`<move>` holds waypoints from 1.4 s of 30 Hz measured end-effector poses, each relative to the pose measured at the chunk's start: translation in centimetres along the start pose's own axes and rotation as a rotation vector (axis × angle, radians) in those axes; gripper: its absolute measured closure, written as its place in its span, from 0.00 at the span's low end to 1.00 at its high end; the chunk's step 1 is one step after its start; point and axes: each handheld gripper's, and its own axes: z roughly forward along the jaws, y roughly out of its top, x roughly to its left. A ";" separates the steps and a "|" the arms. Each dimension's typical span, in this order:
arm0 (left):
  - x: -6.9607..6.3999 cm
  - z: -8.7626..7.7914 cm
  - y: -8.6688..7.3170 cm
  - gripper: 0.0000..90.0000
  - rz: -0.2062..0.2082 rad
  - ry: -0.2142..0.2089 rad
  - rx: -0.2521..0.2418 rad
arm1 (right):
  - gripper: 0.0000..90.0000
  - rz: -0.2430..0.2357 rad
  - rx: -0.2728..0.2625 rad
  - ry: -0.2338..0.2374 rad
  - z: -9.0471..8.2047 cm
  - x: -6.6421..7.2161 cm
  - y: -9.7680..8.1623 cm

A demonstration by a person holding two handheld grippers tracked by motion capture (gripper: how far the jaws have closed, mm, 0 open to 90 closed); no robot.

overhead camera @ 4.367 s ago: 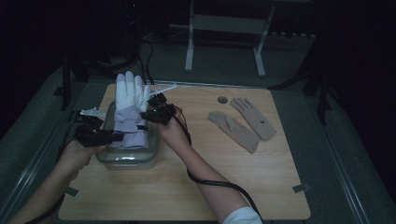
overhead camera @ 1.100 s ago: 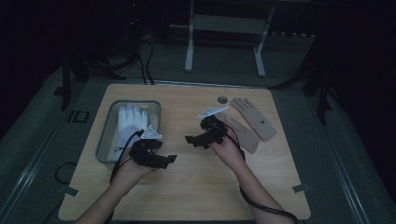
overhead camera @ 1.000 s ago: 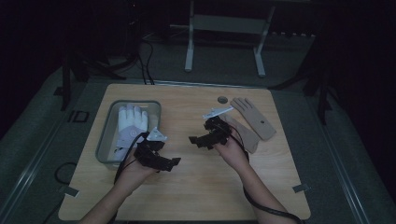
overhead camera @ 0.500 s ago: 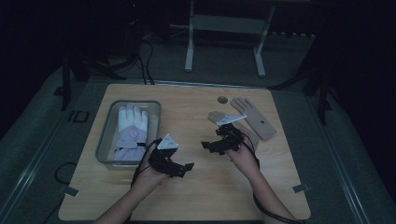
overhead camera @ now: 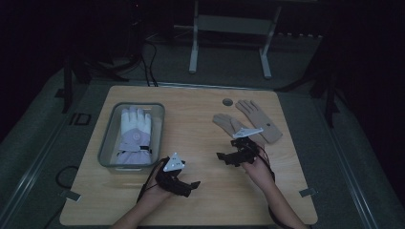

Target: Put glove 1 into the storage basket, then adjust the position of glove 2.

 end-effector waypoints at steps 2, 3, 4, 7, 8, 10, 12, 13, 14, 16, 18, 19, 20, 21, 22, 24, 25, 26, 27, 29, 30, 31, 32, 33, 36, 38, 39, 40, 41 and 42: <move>-0.2 0.1 -0.3 0.04 0.004 0.008 -0.002 | 0.16 0.008 -0.005 -0.011 -0.2 -0.2 -0.6; -0.2 0.1 -0.5 0.04 0.005 0.013 -0.001 | 0.16 0.010 -0.004 -0.010 -0.2 -0.2 -0.7; -0.2 0.1 -0.6 0.04 0.003 0.021 -0.006 | 0.16 0.012 -0.002 -0.012 -0.2 -0.2 -0.9; 0.0 -0.1 -0.9 0.04 -0.012 0.031 -0.028 | 0.16 0.005 0.003 -0.015 -0.1 -0.1 -1.5; 0.0 -0.1 -0.9 0.04 -0.012 0.031 -0.028 | 0.16 0.007 0.000 -0.011 -0.1 -0.1 -1.6; 0.2 -0.1 -1.2 0.04 -0.028 0.030 -0.034 | 0.16 0.010 -0.004 -0.011 -0.1 -0.1 -1.8; 0.4 0.0 -1.5 0.04 -0.021 0.049 -0.032 | 0.16 0.012 -0.008 -0.012 0.0 -0.2 -2.1; 0.4 0.0 -1.5 0.04 -0.021 0.049 -0.032 | 0.16 0.012 -0.008 -0.012 0.0 -0.2 -2.1; 0.4 0.0 -1.5 0.04 -0.015 0.063 -0.030 | 0.16 0.011 -0.006 -0.016 -0.1 -0.2 -2.3; 0.3 0.0 -1.6 0.04 0.008 0.075 -0.035 | 0.16 0.014 -0.007 -0.013 -0.2 -0.3 -2.3; 0.1 0.0 -1.6 0.04 0.024 0.084 -0.034 | 0.16 0.012 -0.012 -0.018 -0.4 -0.3 -2.3; 0.1 0.0 -1.6 0.04 0.024 0.084 -0.034 | 0.16 0.012 -0.012 -0.018 -0.4 -0.3 -2.3; 0.1 0.0 -1.6 0.04 0.027 0.092 -0.034 | 0.16 0.008 -0.014 -0.020 -0.6 -0.3 -2.2; 0.1 0.0 -1.6 0.04 0.027 0.092 -0.034 | 0.16 0.008 -0.014 -0.020 -0.6 -0.3 -2.2; 0.1 0.1 -1.6 0.04 0.022 0.099 -0.029 | 0.16 0.009 -0.013 -0.014 -0.8 -0.2 -2.1; 0.2 0.1 -1.6 0.04 0.012 0.097 -0.025 | 0.16 0.008 -0.012 -0.020 -1.1 -0.3 -2.0; 0.2 0.1 -1.6 0.04 0.012 0.097 -0.025 | 0.16 0.008 -0.012 -0.020 -1.1 -0.3 -2.0; 0.2 0.1 -1.6 0.04 0.002 0.094 -0.021 | 0.16 0.016 -0.019 -0.014 -1.5 -0.4 -1.9; 0.2 0.1 -1.6 0.04 0.003 0.092 -0.018 | 0.16 0.016 -0.022 -0.019 -1.7 -0.5 -1.8; 0.2 0.1 -1.6 0.04 0.008 0.092 -0.014 | 0.16 0.014 -0.030 -0.019 -1.9 -0.6 -1.7; 0.2 0.2 -1.5 0.04 0.008 0.095 -0.004 | 0.15 0.015 -0.044 -0.025 -2.4 -0.9 -1.5; 0.2 0.2 -1.5 0.04 0.008 0.095 -0.004 | 0.15 0.015 -0.044 -0.025 -2.4 -0.9 -1.5; 0.2 0.2 -1.5 0.04 0.008 0.088 0.002 | 0.15 0.007 -0.053 -0.025 -2.8 -1.1 -1.3; 0.2 0.2 -1.5 0.04 0.007 0.090 0.001 | 0.15 0.007 -0.059 -0.027 -3.0 -1.1 -1.2; 0.3 0.2 -1.5 0.04 -0.006 0.088 -0.004 | 0.15 0.025 -0.075 -0.019 -3.5 -1.6 -0.8; 0.5 0.2 -1.5 0.04 -0.018 0.080 -0.006 | 0.14 0.044 -0.080 -0.010 -3.8 -2.1 -0.5; 0.5 0.2 -1.5 0.04 -0.025 0.081 -0.008 | 0.14 0.047 -0.086 -0.010 -3.9 -2.2 -0.5; 0.5 0.2 -1.5 0.04 -0.028 0.081 -0.006 | 0.14 0.052 -0.091 -0.018 -4.0 -2.4 -0.3; 0.5 0.2 -1.5 0.04 -0.027 0.077 -0.001 | 0.14 0.053 -0.090 -0.018 -4.0 -2.6 -0.2; 0.5 0.2 -1.5 0.04 -0.024 0.074 0.001 | 0.14 0.055 -0.088 -0.024 -4.0 -2.8 0.0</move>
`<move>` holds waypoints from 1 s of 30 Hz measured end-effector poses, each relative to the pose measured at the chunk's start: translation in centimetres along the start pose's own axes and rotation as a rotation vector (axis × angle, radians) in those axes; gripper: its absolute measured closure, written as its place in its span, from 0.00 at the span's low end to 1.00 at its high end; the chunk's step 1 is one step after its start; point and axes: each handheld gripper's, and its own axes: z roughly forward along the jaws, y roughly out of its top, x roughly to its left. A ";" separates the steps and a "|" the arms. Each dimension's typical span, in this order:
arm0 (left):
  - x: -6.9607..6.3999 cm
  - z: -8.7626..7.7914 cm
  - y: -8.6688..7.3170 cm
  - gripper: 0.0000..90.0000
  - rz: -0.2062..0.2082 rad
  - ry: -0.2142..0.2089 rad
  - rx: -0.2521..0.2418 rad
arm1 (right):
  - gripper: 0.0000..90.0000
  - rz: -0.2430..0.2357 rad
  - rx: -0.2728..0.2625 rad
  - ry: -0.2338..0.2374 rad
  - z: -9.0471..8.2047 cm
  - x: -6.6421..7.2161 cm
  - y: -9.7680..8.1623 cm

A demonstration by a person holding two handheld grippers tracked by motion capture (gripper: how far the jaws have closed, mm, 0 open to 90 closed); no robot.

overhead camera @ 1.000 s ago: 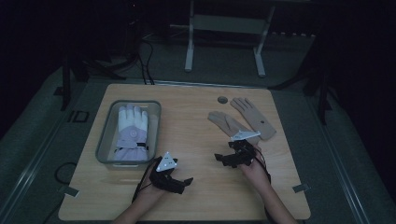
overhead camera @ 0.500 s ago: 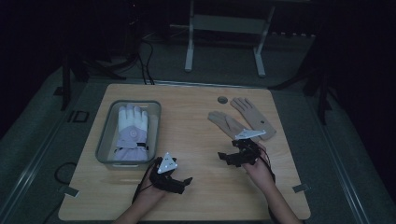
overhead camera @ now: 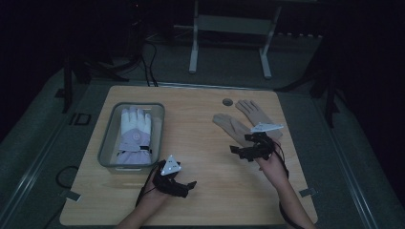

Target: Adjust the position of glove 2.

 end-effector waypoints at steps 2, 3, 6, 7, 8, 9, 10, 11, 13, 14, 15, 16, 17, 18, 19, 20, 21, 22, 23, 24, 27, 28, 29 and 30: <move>0.0 0.0 0.0 0.04 0.006 -0.012 0.003 | 0.14 0.005 0.002 -0.028 0.2 -0.4 0.4; 0.0 0.1 0.0 0.04 0.006 -0.011 0.005 | 0.12 0.006 0.002 -0.033 0.3 -0.6 0.5; 0.0 0.1 0.1 0.04 0.006 -0.012 0.010 | 0.12 0.014 -0.001 -0.050 0.6 -1.1 0.9; 0.1 0.1 0.1 0.04 0.005 -0.010 0.012 | 0.12 0.014 -0.001 -0.050 0.6 -1.1 0.9; 0.1 0.1 0.1 0.04 0.003 -0.006 0.013 | 0.12 0.025 -0.002 -0.056 1.0 -1.7 1.2; 0.1 0.1 0.1 0.04 0.002 -0.007 0.011 | 0.12 0.025 -0.006 -0.060 1.1 -1.8 1.3; 0.1 0.1 0.1 0.04 0.002 -0.006 0.010 | 0.13 0.023 -0.007 -0.069 1.3 -2.1 1.4; 0.1 0.1 0.0 0.04 0.002 -0.007 0.009 | 0.14 0.028 -0.003 -0.072 1.5 -2.3 1.5; 0.1 0.1 0.0 0.04 0.003 -0.008 0.009 | 0.14 0.022 -0.004 -0.085 1.6 -2.5 1.7; 0.1 0.1 0.1 0.04 0.004 -0.009 0.013 | 0.15 0.012 -0.007 -0.104 2.0 -3.0 2.0; 0.1 0.1 0.1 0.04 0.005 -0.010 0.015 | 0.16 0.010 -0.008 -0.110 2.2 -3.2 2.1; 0.1 0.1 0.1 0.04 0.003 -0.009 0.016 | 0.18 0.006 -0.005 -0.121 2.4 -3.4 2.3; 0.1 0.1 0.1 0.04 0.003 -0.011 0.016 | 0.18 0.007 -0.004 -0.128 2.6 -3.7 2.5; 0.1 0.1 0.1 0.04 0.004 -0.014 0.016 | 0.19 0.006 -0.008 -0.131 2.8 -4.0 2.7; 0.1 0.1 0.1 0.04 0.004 -0.014 0.016 | 0.19 0.006 -0.008 -0.131 2.8 -4.0 2.7; 0.1 0.1 0.1 0.04 0.004 -0.014 0.014 | 0.22 0.012 -0.008 -0.145 3.2 -4.6 3.0; 0.1 0.1 0.1 0.04 0.005 -0.016 0.014 | 0.23 0.013 -0.011 -0.150 3.3 -4.8 3.1; 0.1 0.1 0.1 0.04 0.005 -0.017 0.015 | 0.24 0.014 -0.012 -0.152 3.5 -5.1 3.3; 0.1 0.1 0.1 0.04 0.007 -0.016 0.015 | 0.25 0.014 -0.009 -0.161 3.7 -5.4 3.4; 0.1 0.1 0.1 0.04 0.008 -0.018 0.014 | 0.26 0.014 -0.005 -0.176 3.9 -5.8 3.6; 0.1 0.1 0.1 0.04 0.012 -0.023 0.016 | 0.30 0.021 0.002 -0.191 4.4 -6.7 3.9; 0.1 0.1 0.1 0.04 0.011 -0.025 0.017 | 0.30 0.022 0.010 -0.188 4.5 -7.0 4.0; 0.1 0.1 0.1 0.04 0.010 -0.023 0.018 | 0.30 0.024 0.016 -0.189 4.8 -7.2 4.1; 0.1 0.1 0.1 0.04 0.009 -0.025 0.019 | 0.33 0.026 0.025 -0.194 5.0 -7.4 4.1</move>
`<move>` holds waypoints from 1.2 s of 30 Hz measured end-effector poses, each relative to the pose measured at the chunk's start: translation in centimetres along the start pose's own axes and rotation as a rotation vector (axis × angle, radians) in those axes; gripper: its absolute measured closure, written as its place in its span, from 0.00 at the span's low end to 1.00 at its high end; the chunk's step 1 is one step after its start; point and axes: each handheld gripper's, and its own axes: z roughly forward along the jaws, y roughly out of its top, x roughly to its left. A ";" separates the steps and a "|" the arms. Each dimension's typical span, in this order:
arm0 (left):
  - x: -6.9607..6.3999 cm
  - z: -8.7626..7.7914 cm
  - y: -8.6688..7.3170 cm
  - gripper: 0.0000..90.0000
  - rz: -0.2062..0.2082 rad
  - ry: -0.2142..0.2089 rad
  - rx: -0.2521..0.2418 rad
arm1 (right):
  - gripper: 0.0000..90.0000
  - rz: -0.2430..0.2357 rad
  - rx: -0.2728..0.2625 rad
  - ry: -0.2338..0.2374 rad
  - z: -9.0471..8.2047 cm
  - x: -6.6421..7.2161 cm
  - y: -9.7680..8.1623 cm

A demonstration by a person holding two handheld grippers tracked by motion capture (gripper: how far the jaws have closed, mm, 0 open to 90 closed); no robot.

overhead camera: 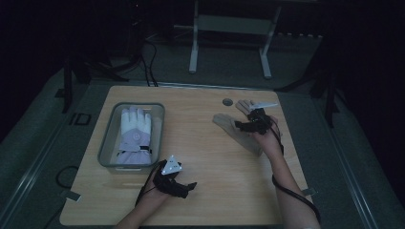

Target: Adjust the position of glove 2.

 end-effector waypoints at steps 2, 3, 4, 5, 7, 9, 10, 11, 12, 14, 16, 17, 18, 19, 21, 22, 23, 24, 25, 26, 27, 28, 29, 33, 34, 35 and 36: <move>0.0 0.0 0.0 0.04 0.000 -0.002 -0.001 | 0.35 -0.021 0.031 0.001 0.7 -0.2 0.0; 0.0 0.0 0.0 0.04 0.001 -0.002 -0.002 | 0.36 -0.025 0.039 0.002 0.9 -0.2 -0.1; 0.0 0.0 0.0 0.04 0.001 -0.003 -0.003 | 0.37 -0.035 0.050 0.010 1.2 -0.2 -0.2; 0.0 0.0 0.0 0.04 0.001 -0.002 -0.003 | 0.40 -0.047 0.064 0.006 1.6 -0.2 -0.3; 0.0 0.0 0.0 0.04 0.002 -0.005 -0.003 | 0.40 -0.056 0.084 0.003 2.2 -0.4 -0.7; 0.0 0.0 0.0 0.04 0.001 -0.005 -0.004 | 0.41 -0.047 0.095 0.006 2.8 -0.7 -1.2; 0.0 0.0 0.0 0.04 0.001 -0.005 -0.003 | 0.41 -0.050 0.099 0.012 3.0 -0.8 -1.4; 0.0 0.0 0.0 0.04 0.001 -0.005 -0.003 | 0.41 -0.050 0.099 0.012 3.0 -0.8 -1.4; 0.0 0.0 0.0 0.04 -0.003 -0.004 -0.005 | 0.41 -0.049 0.120 0.015 3.6 -1.0 -2.0; 0.1 -0.1 0.0 0.04 -0.011 -0.010 -0.016 | 0.41 -0.058 0.139 0.018 4.0 -1.2 -2.4; 0.3 -0.1 -0.1 0.04 -0.021 -0.018 -0.020 | 0.41 -0.060 0.136 0.020 4.3 -1.4 -2.8; 0.3 -0.1 -0.1 0.04 -0.023 -0.020 -0.019 | 0.43 -0.068 0.137 0.014 4.4 -1.4 -2.8; 0.3 -0.1 -0.1 0.04 -0.023 -0.020 -0.019 | 0.43 -0.075 0.140 0.006 4.4 -1.3 -2.7; 0.3 -0.1 -0.1 0.04 -0.022 -0.019 -0.018 | 0.44 -0.081 0.142 0.001 4.4 -1.2 -2.7; 0.2 -0.1 0.0 0.04 -0.014 -0.016 -0.016 | 0.48 -0.096 0.142 0.001 4.4 -1.1 -2.7; 0.2 -0.1 0.0 0.04 -0.012 -0.014 -0.015 | 0.50 -0.092 0.141 0.005 4.4 -1.1 -2.7; 0.1 -0.1 0.0 0.04 -0.009 -0.014 -0.015 | 0.55 -0.094 0.138 0.008 4.4 -1.1 -2.7; 0.1 -0.1 -0.1 0.04 -0.007 -0.015 -0.016 | 0.59 -0.101 0.133 0.009 4.3 -1.1 -2.8; 0.1 -0.1 -0.1 0.04 -0.007 -0.015 -0.016 | 0.62 -0.098 0.130 0.008 4.3 -1.0 -2.8; 0.1 -0.2 -0.1 0.04 -0.007 -0.018 -0.018 | 0.66 -0.101 0.129 0.007 4.2 -0.9 -2.9; 0.2 -0.1 -0.1 0.04 -0.010 -0.018 -0.016 | 0.71 -0.110 0.129 0.005 4.2 -0.7 -2.9; 0.2 -0.1 -0.1 0.04 -0.012 -0.019 -0.017 | 0.75 -0.112 0.128 0.003 4.1 -0.6 -2.9; 0.2 -0.1 -0.1 0.04 -0.012 -0.019 -0.016 | 0.80 -0.111 0.126 0.002 4.1 -0.4 -2.9; 0.1 -0.1 -0.1 0.04 -0.006 -0.018 -0.017 | 0.85 -0.061 0.124 0.025 3.8 0.4 -2.9; 0.1 -0.1 -0.1 0.04 -0.004 -0.022 -0.016 | 0.86 -0.031 0.106 0.058 3.7 0.7 -3.0; 0.1 -0.1 -0.1 0.04 -0.004 -0.022 -0.016 | 0.86 -0.011 0.090 0.082 3.5 1.1 -3.0; 0.1 -0.1 -0.1 0.04 -0.005 -0.022 -0.016 | 0.86 0.007 0.066 0.091 3.2 1.7 -3.0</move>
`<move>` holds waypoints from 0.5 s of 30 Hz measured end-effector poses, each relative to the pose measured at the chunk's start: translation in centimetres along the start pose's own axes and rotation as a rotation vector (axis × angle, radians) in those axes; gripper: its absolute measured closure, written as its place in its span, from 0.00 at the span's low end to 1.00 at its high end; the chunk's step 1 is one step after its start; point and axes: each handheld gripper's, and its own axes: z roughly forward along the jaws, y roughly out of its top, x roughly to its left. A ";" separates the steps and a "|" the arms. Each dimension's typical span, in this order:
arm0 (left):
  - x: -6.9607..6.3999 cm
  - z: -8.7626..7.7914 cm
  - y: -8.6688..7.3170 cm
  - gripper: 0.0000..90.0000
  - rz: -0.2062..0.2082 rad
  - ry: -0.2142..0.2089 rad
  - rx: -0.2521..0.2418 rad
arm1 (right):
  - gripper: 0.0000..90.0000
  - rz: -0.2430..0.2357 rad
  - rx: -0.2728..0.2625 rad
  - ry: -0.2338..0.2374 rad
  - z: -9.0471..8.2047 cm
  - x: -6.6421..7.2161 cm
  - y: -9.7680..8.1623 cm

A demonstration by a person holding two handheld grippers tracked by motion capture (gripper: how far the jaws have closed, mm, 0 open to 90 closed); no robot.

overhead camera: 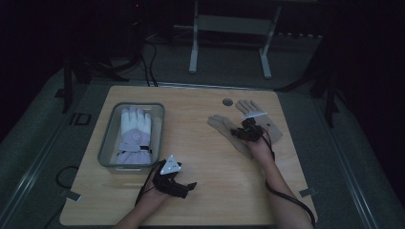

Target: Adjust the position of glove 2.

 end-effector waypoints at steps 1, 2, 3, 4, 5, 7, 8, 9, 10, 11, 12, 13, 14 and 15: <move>0.0 0.0 0.0 0.04 -0.002 0.000 0.001 | 0.87 0.011 -0.013 0.006 -0.1 0.4 0.0; 0.0 0.0 0.0 0.04 -0.002 -0.001 0.002 | 0.87 0.020 -0.028 0.010 -0.2 1.0 0.1; 0.0 0.0 0.0 0.04 -0.002 0.000 -0.001 | 0.87 0.028 -0.041 0.005 -0.3 1.6 0.3; 0.0 0.0 0.0 0.04 -0.001 0.002 -0.001 | 0.87 0.044 -0.055 0.011 -0.5 2.1 0.5; 0.0 0.0 0.0 0.04 -0.001 0.002 -0.001 | 0.87 0.044 -0.055 0.011 -0.5 2.1 0.5; 0.0 0.0 0.0 0.04 0.003 0.004 0.001 | 0.87 0.067 -0.089 0.011 -1.0 3.7 1.3; -0.1 0.0 0.0 0.04 0.003 0.004 0.000 | 0.87 0.067 -0.089 0.011 -1.0 3.7 1.3; -0.1 0.0 0.0 0.04 0.002 0.006 0.000 | 0.87 0.097 -0.111 0.009 -1.3 4.2 1.6; -0.1 0.0 0.0 0.04 0.002 0.006 0.000 | 0.87 0.097 -0.111 0.009 -1.3 4.2 1.6; -0.1 0.0 0.0 0.04 0.002 0.007 0.000 | 0.87 0.145 -0.153 -0.012 -1.9 5.0 1.9; -0.1 0.0 0.0 0.04 0.001 0.007 -0.002 | 0.87 0.213 -0.190 -0.067 -2.3 5.7 2.1; -0.1 0.0 0.0 0.04 0.002 0.007 -0.002 | 0.86 0.226 -0.189 -0.093 -2.3 6.0 2.1; -0.1 0.0 0.0 0.04 0.002 0.007 -0.002 | 0.86 0.226 -0.189 -0.093 -2.3 6.0 2.1; -0.1 -0.1 0.0 0.04 0.005 0.009 -0.002 | 0.86 0.246 -0.183 -0.119 -2.0 6.1 2.1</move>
